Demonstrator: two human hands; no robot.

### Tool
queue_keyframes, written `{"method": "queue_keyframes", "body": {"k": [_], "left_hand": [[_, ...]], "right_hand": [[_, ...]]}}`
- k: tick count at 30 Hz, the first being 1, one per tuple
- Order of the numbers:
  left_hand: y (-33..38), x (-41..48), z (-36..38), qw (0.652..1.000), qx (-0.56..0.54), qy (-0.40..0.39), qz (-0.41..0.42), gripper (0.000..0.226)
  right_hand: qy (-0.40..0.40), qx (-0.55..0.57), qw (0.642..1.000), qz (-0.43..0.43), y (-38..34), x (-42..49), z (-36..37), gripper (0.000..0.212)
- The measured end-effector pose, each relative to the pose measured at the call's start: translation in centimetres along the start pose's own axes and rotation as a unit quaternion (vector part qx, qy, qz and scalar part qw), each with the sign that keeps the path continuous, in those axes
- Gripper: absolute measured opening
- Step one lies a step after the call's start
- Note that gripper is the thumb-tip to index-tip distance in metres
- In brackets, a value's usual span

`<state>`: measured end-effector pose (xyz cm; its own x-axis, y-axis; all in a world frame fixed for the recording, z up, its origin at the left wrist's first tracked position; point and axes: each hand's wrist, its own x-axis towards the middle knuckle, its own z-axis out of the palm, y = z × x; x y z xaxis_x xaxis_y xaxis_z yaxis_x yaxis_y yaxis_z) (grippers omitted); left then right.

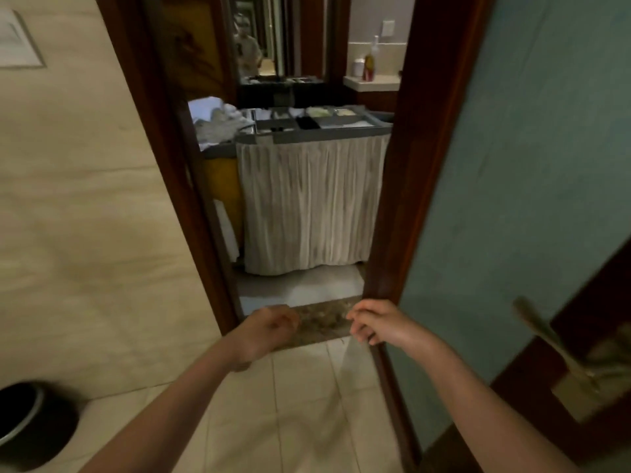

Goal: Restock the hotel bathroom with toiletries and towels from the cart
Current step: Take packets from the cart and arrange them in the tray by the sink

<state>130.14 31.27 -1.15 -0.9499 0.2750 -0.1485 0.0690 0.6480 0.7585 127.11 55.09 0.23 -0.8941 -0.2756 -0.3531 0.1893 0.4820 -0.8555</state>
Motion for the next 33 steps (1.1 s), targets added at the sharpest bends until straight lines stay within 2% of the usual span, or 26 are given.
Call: {"method": "queue_keyframes", "body": {"k": [5, 7, 11, 14, 16, 19, 20, 21, 23, 24, 27, 29, 33], "left_hand": [[0.1, 10.0, -3.6, 0.999, 0.000, 0.004, -0.053, 0.011], [0.7, 13.6, -5.1, 0.998, -0.053, 0.012, -0.045, 0.008], [0.6, 19.5, -8.7, 0.991, -0.110, 0.061, -0.046, 0.025], [-0.4, 23.3, -11.0, 0.987, -0.139, 0.057, -0.056, 0.013], [-1.2, 25.8, -12.4, 0.989, -0.128, 0.062, -0.049, 0.025], [-2.5, 29.5, -14.8, 0.992, -0.092, 0.083, -0.029, 0.058], [-3.1, 31.0, -15.7, 0.992, -0.091, 0.081, -0.036, 0.058], [-3.8, 32.7, -16.5, 0.992, -0.091, 0.081, -0.041, 0.048], [-4.7, 36.0, -18.4, 0.990, -0.099, 0.081, -0.052, 0.011], [-5.3, 37.8, -19.6, 0.990, -0.103, 0.082, -0.055, 0.008], [-6.7, 43.3, -23.6, 0.990, -0.110, 0.075, -0.056, 0.019], [-7.5, 46.8, -26.1, 0.989, -0.108, 0.078, -0.065, 0.013], [-8.3, 53.4, -30.5, 0.995, -0.070, 0.057, -0.033, 0.015]], "right_hand": [[-0.025, 0.021, 0.999, -0.003, -2.9, 10.1, -4.1, 0.020], [-0.017, 0.048, 0.999, -0.008, -4.2, 13.9, -6.0, 0.018], [-0.038, 0.047, 0.998, -0.013, -7.2, 20.2, -8.7, 0.019], [-0.067, 0.016, 0.998, -0.009, -8.5, 24.7, -10.2, 0.018], [-0.069, 0.013, 0.997, -0.020, -9.3, 27.7, -11.3, 0.019], [-0.060, 0.026, 0.998, -0.017, -10.3, 32.2, -12.4, 0.019], [-0.058, 0.026, 0.998, -0.011, -10.7, 33.9, -12.6, 0.019], [-0.055, 0.024, 0.998, -0.007, -11.2, 35.6, -12.7, 0.019], [-0.045, 0.021, 0.999, 0.000, -12.4, 39.1, -13.0, 0.018], [-0.038, 0.022, 0.999, -0.001, -13.2, 40.8, -13.1, 0.018], [-0.020, 0.012, 1.000, -0.006, -16.2, 46.1, -13.6, 0.017], [-0.012, -0.007, 1.000, 0.002, -18.1, 49.3, -14.1, 0.017], [0.010, -0.010, 1.000, 0.003, -21.2, 54.9, -16.0, 0.018]]}}
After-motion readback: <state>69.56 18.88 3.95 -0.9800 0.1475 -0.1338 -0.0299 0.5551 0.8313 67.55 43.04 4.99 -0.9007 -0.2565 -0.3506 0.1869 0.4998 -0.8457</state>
